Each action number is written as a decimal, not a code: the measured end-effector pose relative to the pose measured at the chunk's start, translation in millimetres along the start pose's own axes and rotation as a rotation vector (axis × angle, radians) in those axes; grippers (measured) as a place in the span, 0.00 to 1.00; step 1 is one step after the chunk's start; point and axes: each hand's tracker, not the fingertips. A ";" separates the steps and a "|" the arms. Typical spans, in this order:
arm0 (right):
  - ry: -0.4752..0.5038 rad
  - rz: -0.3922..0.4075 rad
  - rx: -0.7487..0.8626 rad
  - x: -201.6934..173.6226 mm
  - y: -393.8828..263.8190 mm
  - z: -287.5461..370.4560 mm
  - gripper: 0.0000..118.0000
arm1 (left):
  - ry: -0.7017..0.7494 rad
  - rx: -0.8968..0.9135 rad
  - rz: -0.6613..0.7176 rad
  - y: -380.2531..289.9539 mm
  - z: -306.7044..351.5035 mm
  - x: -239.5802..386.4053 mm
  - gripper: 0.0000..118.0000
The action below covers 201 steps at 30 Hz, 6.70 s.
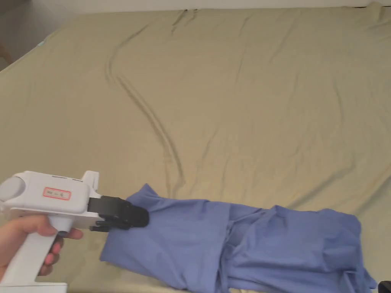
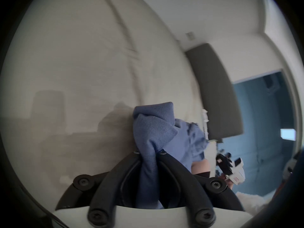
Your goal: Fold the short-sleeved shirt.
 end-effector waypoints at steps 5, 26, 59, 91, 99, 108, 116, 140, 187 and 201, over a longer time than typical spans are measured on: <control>0.018 -0.027 0.026 7.7 -4.4 3.6 0.01 | 0.181 0.034 0.089 10.0 38.4 25.0 0.08; 0.022 -0.183 0.139 85.3 -48.1 50.2 0.01 | 0.289 -0.170 -0.082 -30.9 -193.3 279.7 0.10; -0.028 -0.186 0.099 83.3 -50.3 69.9 0.01 | 0.419 -0.163 -0.516 -117.2 -317.4 322.1 0.00; 0.678 -0.595 -0.370 113.0 -8.6 -210.5 0.01 | -0.376 -0.055 0.093 -58.8 -143.1 53.2 0.83; 0.684 -0.600 -0.365 112.0 -10.3 -210.5 0.01 | -0.512 -0.078 0.085 -35.8 -187.8 65.1 0.84; 0.686 -0.585 -0.341 99.6 -2.3 -192.2 0.01 | -0.344 -0.175 -0.005 -25.2 -196.5 75.2 0.22; 0.739 -0.530 -0.269 76.2 12.6 -167.1 0.00 | -0.108 -0.140 -0.123 4.8 -64.2 25.5 0.22; 0.724 -0.360 -0.205 28.7 55.7 -150.0 0.00 | 1.067 -0.035 -0.094 137.4 184.3 -131.3 0.93; -0.304 -0.077 0.567 58.9 228.0 42.1 0.01 | 0.548 1.143 -0.681 -123.2 -23.9 450.2 0.00; -0.371 -0.048 0.481 54.3 218.3 35.5 1.00 | 0.634 1.180 -0.675 -123.8 -27.6 450.0 1.00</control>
